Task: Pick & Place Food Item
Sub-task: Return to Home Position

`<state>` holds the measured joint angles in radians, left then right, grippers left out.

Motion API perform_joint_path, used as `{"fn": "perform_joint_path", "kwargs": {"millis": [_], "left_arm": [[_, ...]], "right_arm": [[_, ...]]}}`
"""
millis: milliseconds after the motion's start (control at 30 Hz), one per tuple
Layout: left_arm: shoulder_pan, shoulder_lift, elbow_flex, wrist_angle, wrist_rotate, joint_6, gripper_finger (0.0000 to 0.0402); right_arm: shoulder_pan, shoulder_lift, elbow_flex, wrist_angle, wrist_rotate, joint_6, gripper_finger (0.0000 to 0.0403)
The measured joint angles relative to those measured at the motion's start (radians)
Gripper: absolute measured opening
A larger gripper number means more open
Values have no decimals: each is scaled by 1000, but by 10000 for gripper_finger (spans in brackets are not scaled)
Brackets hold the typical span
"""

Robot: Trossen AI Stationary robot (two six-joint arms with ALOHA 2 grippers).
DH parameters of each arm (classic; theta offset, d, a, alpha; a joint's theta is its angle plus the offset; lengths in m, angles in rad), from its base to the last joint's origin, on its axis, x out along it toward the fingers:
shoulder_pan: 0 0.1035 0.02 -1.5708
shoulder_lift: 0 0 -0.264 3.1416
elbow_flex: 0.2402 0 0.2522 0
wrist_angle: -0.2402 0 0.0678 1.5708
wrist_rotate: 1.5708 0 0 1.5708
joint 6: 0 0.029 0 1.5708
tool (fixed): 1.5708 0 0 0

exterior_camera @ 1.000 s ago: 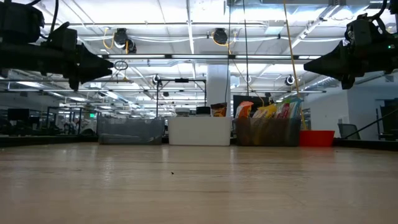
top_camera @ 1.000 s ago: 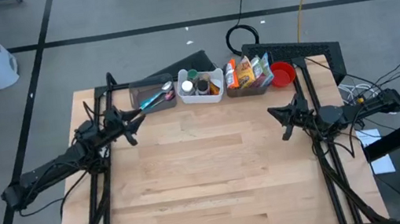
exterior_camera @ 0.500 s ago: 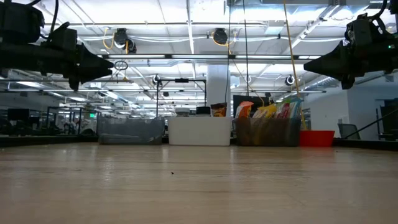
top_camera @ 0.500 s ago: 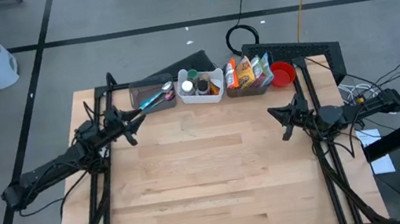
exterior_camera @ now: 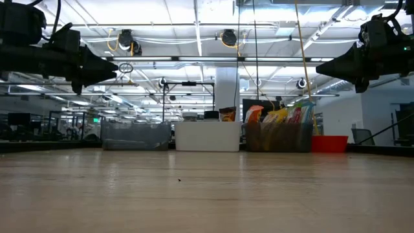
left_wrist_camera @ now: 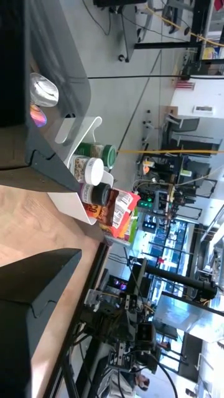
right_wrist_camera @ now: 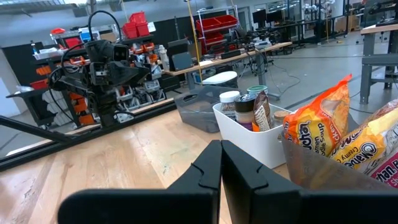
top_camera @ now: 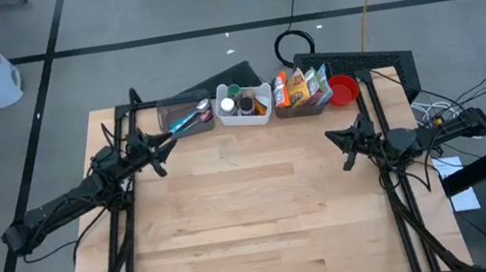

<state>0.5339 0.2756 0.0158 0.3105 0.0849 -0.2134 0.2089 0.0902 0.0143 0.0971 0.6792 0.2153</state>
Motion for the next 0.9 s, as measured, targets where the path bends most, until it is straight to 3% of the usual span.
{"fn": "perform_joint_path", "kwargs": {"millis": [900], "left_arm": [[0, 0, 0, 0, 0, 0, 164]], "right_arm": [[0, 0, 0, 0, 0, 0, 0]]}}
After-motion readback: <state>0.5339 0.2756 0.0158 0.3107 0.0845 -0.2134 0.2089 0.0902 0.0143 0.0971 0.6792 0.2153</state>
